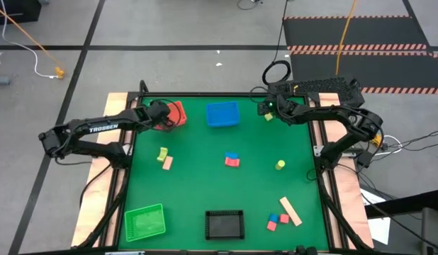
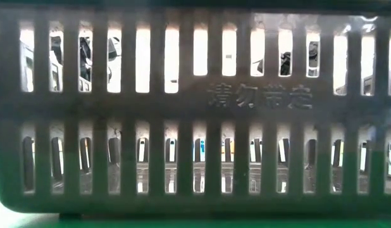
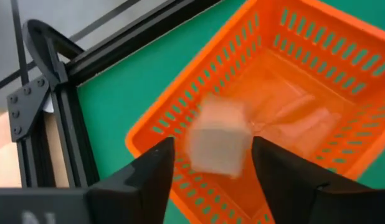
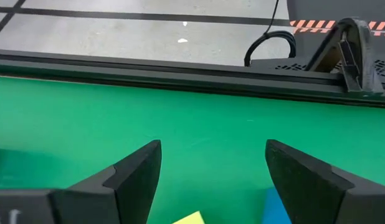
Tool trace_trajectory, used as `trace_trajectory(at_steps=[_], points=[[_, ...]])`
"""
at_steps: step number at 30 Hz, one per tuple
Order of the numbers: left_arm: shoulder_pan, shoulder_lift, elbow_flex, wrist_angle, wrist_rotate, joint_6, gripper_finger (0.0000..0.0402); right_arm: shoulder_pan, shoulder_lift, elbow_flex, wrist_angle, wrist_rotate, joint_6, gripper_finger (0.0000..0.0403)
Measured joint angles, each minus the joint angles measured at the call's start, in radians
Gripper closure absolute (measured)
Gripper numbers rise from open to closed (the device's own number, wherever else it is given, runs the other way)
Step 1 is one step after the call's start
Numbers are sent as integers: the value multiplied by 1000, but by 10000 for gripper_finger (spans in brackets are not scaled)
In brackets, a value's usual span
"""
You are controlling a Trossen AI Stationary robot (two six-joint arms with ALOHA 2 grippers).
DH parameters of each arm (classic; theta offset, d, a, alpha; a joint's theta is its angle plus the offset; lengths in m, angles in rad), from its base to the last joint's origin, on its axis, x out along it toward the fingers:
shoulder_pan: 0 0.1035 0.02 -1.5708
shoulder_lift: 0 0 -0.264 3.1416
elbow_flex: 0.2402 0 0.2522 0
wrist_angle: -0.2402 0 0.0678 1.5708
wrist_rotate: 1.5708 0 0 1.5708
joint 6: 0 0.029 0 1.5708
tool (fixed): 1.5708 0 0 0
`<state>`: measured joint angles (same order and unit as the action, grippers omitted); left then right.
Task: Sort & place blocks by color
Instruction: Put the top right light brown block into the orange bin, then put the top blue block into the blue bin
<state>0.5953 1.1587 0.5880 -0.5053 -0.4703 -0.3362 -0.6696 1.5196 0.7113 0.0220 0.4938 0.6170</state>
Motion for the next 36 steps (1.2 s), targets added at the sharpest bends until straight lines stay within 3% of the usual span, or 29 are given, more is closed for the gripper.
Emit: trace_trajectory(at_steps=[6, 10, 18, 25, 36], points=[[0, 0, 0, 5, -1, -14, 171, -2, 0, 0, -67, 8, 116, 126], [-1, 0, 0, 17, -1, -13, 193, -2, 0, -16, -87, 80, 142, 126], [-23, -2, 15, 61, -1, -9, 243, -4, 0, -73, -82, 87, 193, 126], [-58, -2, 37, 129, -1, 28, 263, -19, 0, -122, 16, 110, 181, 126], [-102, -2, 38, 201, -1, 53, 263, -64, 0, -136, 19, 107, 149, 126]])
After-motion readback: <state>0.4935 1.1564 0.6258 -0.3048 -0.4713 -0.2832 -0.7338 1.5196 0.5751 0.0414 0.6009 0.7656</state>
